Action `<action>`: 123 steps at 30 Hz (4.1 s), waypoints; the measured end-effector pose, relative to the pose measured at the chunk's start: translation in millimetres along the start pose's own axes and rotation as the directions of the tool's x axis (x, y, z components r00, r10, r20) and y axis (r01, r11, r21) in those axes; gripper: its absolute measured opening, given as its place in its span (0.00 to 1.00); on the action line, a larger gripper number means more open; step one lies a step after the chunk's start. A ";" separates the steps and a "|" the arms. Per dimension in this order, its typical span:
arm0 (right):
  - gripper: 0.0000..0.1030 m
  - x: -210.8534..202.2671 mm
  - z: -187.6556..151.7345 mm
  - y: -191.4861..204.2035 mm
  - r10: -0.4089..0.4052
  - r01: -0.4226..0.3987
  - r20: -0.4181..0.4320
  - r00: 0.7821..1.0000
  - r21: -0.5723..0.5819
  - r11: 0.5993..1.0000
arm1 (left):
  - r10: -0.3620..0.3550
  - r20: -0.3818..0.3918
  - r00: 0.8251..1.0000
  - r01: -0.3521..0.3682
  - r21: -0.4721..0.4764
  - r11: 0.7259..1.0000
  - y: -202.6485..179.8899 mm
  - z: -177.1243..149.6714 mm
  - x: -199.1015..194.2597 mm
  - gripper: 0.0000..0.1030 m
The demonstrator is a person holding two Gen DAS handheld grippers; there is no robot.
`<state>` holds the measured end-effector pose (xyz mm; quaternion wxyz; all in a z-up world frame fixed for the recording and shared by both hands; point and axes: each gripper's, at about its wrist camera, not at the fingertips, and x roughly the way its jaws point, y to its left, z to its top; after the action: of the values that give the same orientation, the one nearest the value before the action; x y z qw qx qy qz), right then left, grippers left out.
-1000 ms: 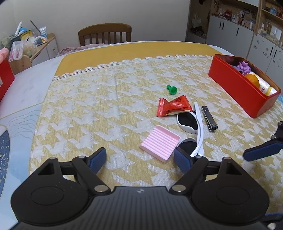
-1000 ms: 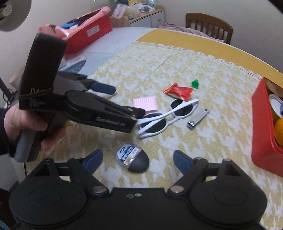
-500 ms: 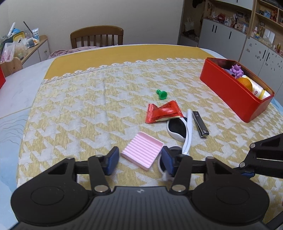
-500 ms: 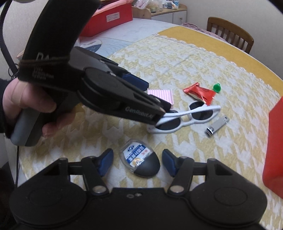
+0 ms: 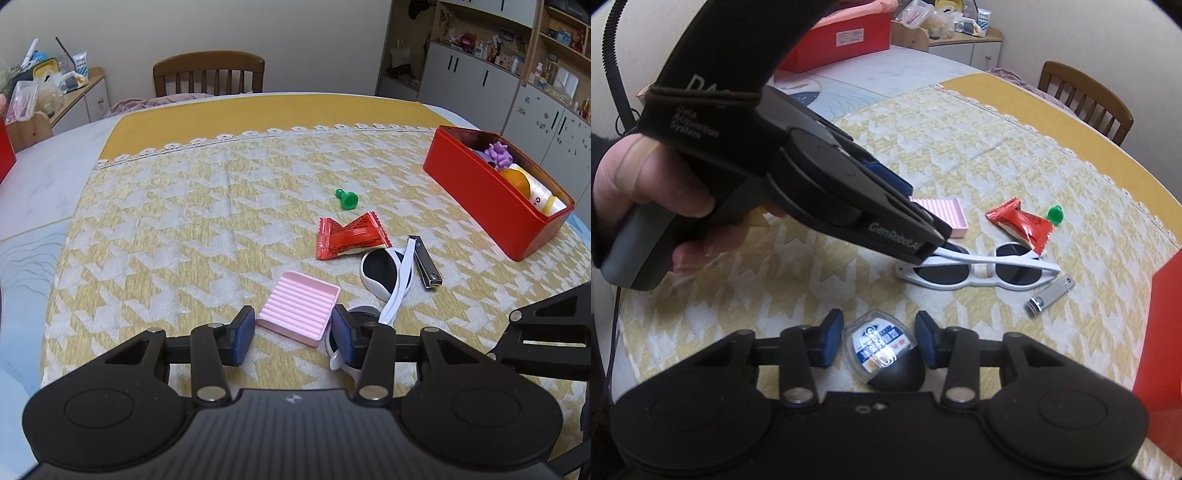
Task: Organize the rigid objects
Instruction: 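Grasp the pink sticky-note pad with the left gripper while the right grasps the round blue-labelled container, then carry the pink pad and round container toward the red box with both grippers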
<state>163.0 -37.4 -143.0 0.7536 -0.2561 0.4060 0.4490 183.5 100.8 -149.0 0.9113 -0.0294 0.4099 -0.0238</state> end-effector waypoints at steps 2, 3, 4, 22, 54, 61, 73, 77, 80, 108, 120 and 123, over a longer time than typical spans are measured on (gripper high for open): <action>0.40 -2.2 -0.6 -2.4 -0.002 0.002 0.001 1.000 0.014 1.000 | 0.001 -0.002 1.000 -0.001 -0.021 1.000 2.9 0.5 -1.8 0.43; 0.40 -4.2 -1.4 -3.4 -0.005 0.005 0.003 1.000 0.022 1.000 | 0.002 -0.002 1.000 -0.002 -0.032 1.000 4.5 0.9 -3.0 0.43; 0.39 -6.3 -2.2 -5.4 -0.010 0.010 0.006 1.000 0.030 1.000 | 0.002 -0.002 1.000 -0.002 -0.041 0.999 6.2 1.1 -4.1 0.43; 0.33 -38.9 -26.1 -56.3 -0.091 0.084 0.038 0.995 0.166 0.983 | 0.032 0.011 0.999 -0.031 -0.093 0.995 4.8 8.6 -30.9 0.43; 0.45 -48.9 -72.8 -95.7 -0.083 0.087 -0.028 0.996 0.196 0.977 | -0.024 0.053 0.998 0.028 -0.077 0.997 -52.8 26.9 -49.4 0.43; 0.41 -49.8 -72.9 -93.8 -0.102 0.101 -0.002 0.995 0.164 0.981 | -0.017 0.053 0.998 0.021 -0.070 0.997 -60.8 26.8 -52.6 0.43; 0.24 -99.1 -69.5 -129.6 -0.128 0.114 0.059 0.990 0.206 0.972 | -0.036 0.075 0.997 0.041 -0.062 0.997 -90.4 50.0 -49.4 0.43; 0.13 -116.2 -69.8 -153.6 -0.158 0.138 0.070 0.985 0.234 0.963 | -0.051 0.086 0.995 0.055 -0.045 0.997 -107.9 63.9 -43.4 0.43; 0.08 -119.9 -76.2 -170.6 -0.163 0.144 0.061 0.985 0.246 0.958 | -0.056 0.094 0.994 0.060 -0.037 0.998 -120.8 72.6 -37.2 0.43; 0.63 -52.0 -89.1 -156.7 -0.262 0.257 -0.062 0.963 0.496 0.829 | -0.057 0.050 0.997 0.059 -0.058 0.997 -113.3 54.0 -31.4 0.43; 0.51 -64.1 -86.5 -145.6 -0.295 0.274 -0.034 0.955 0.486 0.830 | -0.083 0.042 0.996 0.084 -0.036 0.996 -102.1 50.9 -32.4 0.43; 0.51 -81.2 -85.6 -147.2 -0.275 0.246 -0.014 0.961 0.492 0.835 | -0.090 0.041 0.995 0.091 -0.029 0.995 -104.1 54.8 -30.7 0.43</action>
<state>238.8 -208.2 -117.6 0.8589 -0.0973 0.4459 0.2322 202.1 0.9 -82.2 0.9167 -0.0627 0.3903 -0.0580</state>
